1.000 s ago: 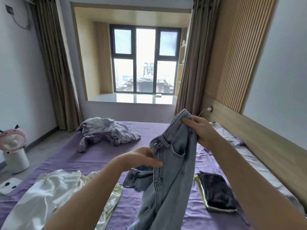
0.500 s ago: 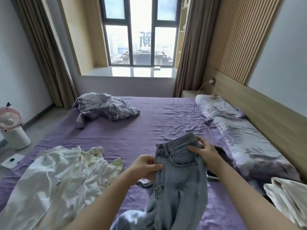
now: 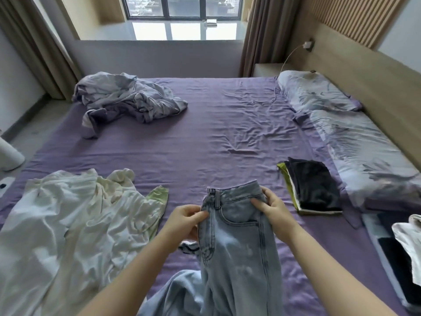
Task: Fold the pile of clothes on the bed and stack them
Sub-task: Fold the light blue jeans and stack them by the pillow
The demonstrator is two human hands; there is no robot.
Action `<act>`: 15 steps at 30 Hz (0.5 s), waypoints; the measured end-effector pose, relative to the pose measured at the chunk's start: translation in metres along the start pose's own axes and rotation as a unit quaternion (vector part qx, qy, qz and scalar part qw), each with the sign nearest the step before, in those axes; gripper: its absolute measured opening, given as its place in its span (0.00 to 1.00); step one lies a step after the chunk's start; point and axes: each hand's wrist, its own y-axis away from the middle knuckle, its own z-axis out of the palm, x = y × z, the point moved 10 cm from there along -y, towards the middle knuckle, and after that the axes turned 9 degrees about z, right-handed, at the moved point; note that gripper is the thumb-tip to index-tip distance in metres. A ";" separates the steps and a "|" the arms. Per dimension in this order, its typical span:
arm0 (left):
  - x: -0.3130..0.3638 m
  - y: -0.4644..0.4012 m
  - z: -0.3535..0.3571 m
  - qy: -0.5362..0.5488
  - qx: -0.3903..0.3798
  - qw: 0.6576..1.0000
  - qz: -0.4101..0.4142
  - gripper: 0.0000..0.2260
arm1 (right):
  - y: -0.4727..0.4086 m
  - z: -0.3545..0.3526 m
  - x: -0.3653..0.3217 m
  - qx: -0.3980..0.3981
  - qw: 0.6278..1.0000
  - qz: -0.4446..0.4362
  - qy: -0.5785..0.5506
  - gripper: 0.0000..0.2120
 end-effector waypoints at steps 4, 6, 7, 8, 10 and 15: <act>0.045 -0.040 0.019 -0.027 -0.027 0.998 0.050 0.06 | -0.020 -0.024 -0.023 0.027 0.998 -0.028 -0.039 0.14; 0.051 -0.064 0.048 -0.050 -0.048 0.996 0.064 0.08 | -0.028 -0.052 -0.030 0.058 0.997 -0.038 -0.038 0.14; 0.047 -0.078 0.065 -0.071 -0.050 0.994 0.071 0.08 | -0.034 -0.070 -0.029 0.079 0.996 -0.041 -0.027 0.14; 0.039 -0.093 0.081 -0.108 -0.047 0.990 0.080 0.09 | -0.040 -0.089 -0.025 0.104 0.994 -0.038 -0.008 0.14; 0.005 -0.125 0.113 -0.238 -0.041 0.966 0.095 0.10 | -0.054 -0.130 -0.001 0.156 0.987 -0.010 0.047 0.17; -0.121 -0.152 0.171 -0.293 -0.103 0.950 0.023 0.16 | -0.082 -0.200 0.100 0.222 0.950 0.126 0.180 0.25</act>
